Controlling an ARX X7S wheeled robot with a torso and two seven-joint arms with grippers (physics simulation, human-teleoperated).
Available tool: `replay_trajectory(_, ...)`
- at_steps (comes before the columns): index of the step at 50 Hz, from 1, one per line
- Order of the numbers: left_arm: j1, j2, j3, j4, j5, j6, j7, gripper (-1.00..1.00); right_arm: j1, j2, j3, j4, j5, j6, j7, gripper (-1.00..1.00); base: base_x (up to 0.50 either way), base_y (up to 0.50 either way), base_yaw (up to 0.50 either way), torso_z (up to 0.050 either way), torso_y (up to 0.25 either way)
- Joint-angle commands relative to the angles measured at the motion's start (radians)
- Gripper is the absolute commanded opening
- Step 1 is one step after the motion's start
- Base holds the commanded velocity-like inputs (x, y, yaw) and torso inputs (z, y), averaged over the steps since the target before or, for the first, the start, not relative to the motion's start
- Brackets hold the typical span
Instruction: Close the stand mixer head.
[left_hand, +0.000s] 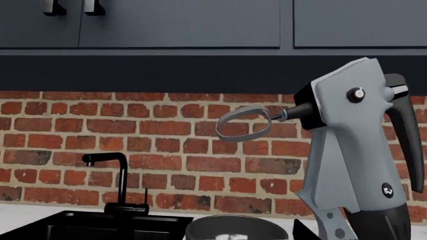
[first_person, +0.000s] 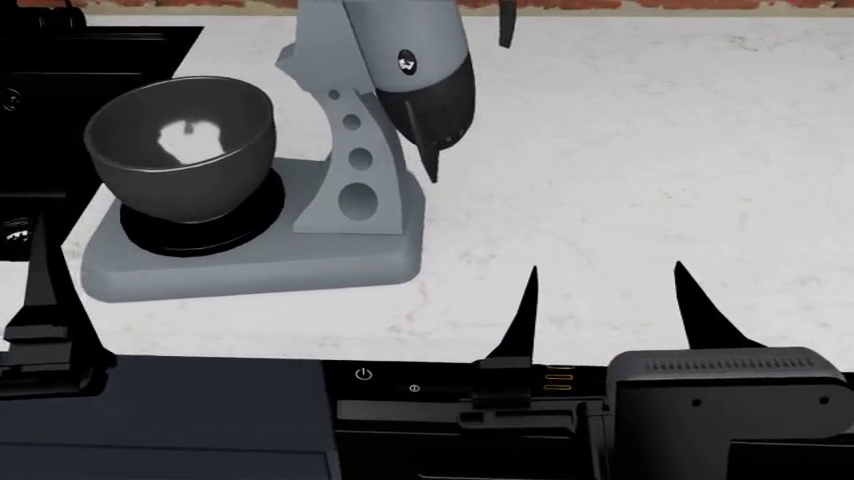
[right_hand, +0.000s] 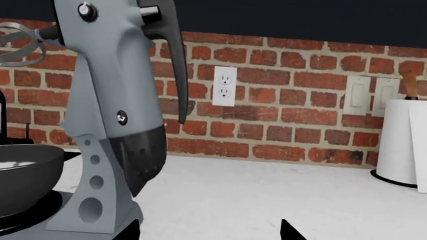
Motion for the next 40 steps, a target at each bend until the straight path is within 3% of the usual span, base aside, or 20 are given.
replay_trajectory(1,-0.009,-0.014,-0.006,0.009,0.008,-0.01,-0.028,1.0,-0.002,0.019,-0.038,-0.013,-0.019,-0.012,0.006,1.0,0.02,0.5,0.0,0.0,0.0)
replay_trajectory(7,-0.004,-0.021,-0.002,0.025,0.007,-0.013,-0.033,1.0,-0.021,0.046,-0.066,-0.043,-0.027,-0.052,-0.011,1.0,0.31,0.39,0.0,0.0,0.0)
replay_trajectory(29,-0.003,-0.037,0.006,0.025,-0.011,-0.01,-0.042,1.0,-0.03,0.033,-0.026,-0.061,0.042,-0.097,-0.01,1.0,0.48,0.0,0.0,0.0,0.0)
replay_trajectory(37,-0.004,-0.041,0.011,0.017,-0.014,-0.003,-0.046,1.0,-0.014,0.04,0.013,-0.249,0.079,0.068,0.036,1.0,0.0,0.0,0.0,0.0,0.0)
replay_trajectory(40,-0.004,-0.041,0.016,0.006,-0.012,0.009,-0.046,1.0,0.115,0.092,0.024,-0.428,0.119,0.352,0.113,1.0,0.0,0.0,0.0,0.0,0.0)
